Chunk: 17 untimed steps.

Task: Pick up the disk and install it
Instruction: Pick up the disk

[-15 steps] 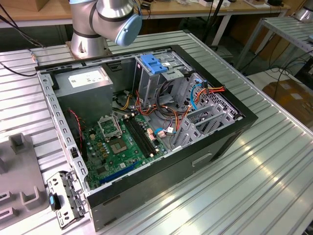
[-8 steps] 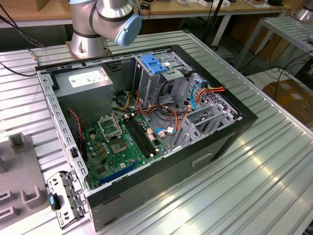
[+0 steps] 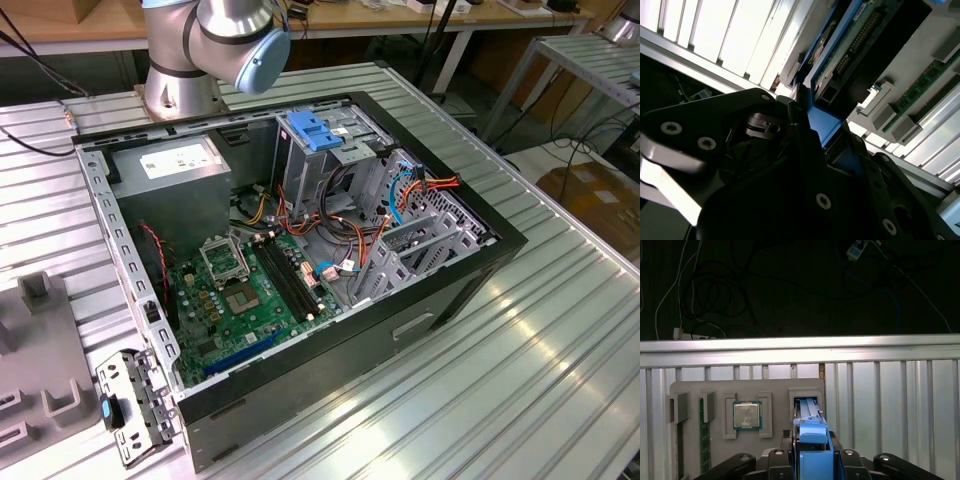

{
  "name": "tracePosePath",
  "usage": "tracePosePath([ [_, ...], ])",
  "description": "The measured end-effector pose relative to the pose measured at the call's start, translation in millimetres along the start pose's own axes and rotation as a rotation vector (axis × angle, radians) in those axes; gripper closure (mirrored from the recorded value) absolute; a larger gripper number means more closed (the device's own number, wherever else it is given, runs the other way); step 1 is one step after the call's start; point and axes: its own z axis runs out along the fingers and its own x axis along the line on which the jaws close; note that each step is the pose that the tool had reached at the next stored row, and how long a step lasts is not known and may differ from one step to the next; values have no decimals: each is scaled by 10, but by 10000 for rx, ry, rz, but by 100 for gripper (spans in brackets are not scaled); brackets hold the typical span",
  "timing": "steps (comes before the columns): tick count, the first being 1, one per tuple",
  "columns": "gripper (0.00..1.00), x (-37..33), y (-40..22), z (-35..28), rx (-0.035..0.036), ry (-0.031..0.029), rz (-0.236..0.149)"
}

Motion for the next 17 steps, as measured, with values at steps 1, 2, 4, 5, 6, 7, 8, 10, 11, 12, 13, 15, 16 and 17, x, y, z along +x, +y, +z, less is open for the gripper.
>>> tracePosePath([
  [1,63,0,0,0,1,0,2],
  [2,63,0,0,0,1,0,3],
  [4,63,0,0,0,1,0,7],
  [5,63,0,0,0,1,0,8],
  [6,63,0,0,0,1,-1,10],
  [7,63,0,0,1,1,-1,13],
  [8,63,0,0,0,1,0,15],
  [10,63,0,0,0,2,-1,18],
  [11,63,0,1,-2,3,-1,18],
  [12,63,0,1,-7,3,-1,18],
  [13,63,0,1,-13,1,-1,18],
  [15,63,-1,1,-35,1,0,18],
  [16,63,-2,2,-43,1,-1,18],
  [17,63,-2,2,-52,2,-1,18],
])
